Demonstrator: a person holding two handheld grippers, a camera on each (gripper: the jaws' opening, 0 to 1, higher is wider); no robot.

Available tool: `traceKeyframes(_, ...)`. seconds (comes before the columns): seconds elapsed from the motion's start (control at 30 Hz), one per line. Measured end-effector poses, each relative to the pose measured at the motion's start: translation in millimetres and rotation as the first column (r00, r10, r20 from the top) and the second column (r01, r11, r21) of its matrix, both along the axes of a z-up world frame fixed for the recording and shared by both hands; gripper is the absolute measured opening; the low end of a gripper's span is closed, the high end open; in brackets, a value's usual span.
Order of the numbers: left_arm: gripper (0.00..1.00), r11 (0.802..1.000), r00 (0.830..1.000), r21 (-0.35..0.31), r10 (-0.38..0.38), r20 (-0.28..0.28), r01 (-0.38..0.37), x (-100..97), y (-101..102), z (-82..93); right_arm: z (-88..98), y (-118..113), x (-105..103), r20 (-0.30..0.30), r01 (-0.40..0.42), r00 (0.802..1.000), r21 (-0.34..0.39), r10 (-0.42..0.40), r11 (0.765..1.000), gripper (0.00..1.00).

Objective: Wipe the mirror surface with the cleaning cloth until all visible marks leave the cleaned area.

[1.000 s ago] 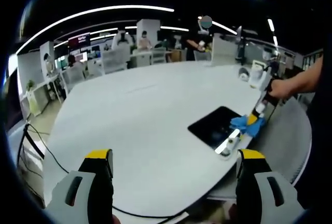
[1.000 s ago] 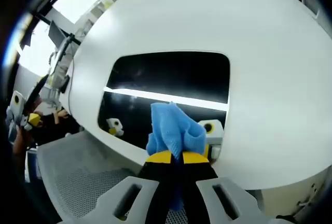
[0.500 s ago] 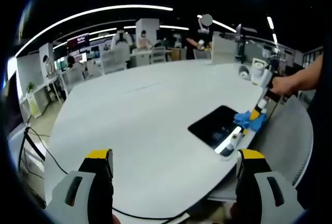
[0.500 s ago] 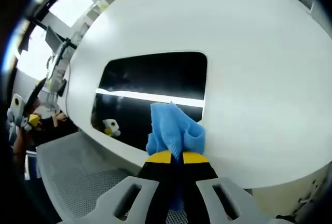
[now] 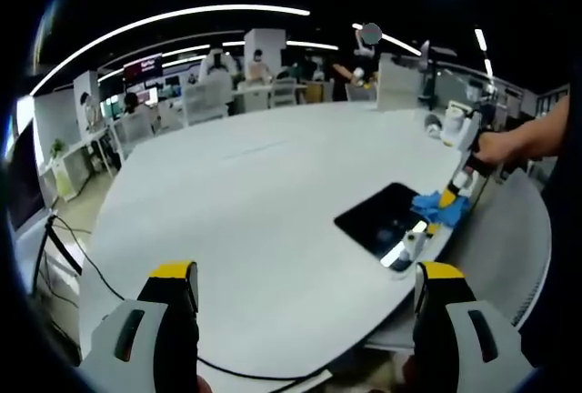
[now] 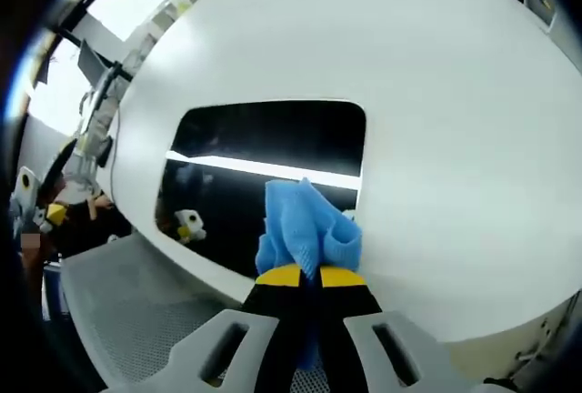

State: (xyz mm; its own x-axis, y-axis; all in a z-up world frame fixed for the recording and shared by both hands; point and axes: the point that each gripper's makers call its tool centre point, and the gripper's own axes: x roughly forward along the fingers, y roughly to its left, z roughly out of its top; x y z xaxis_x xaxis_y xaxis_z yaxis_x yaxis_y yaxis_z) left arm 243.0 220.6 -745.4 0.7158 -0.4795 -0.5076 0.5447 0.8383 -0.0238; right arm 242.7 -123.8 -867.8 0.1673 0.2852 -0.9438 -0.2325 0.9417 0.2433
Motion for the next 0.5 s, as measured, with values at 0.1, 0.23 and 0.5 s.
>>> traceKeyframes(0.1,0.99,1.0,1.0,0.001,0.0,-0.004,0.0,-0.6,-2,-0.1,-0.6,-1,12,0.006,0.002,1.0,-0.003,-0.002,1.0,0.0)
traceKeyframes(0.23,0.99,1.0,1.0,-0.008,0.008,-0.005,-0.008,0.8,-4,-0.5,-1.0,-2,27,0.01,0.007,1.0,-0.003,-0.007,1.0,0.0)
traceKeyframes(0.5,0.99,1.0,1.0,0.013,-0.024,-0.009,0.025,4.9,-7,1.4,-3.6,-4,60,0.015,0.013,1.0,-0.011,-0.012,1.0,0.0)
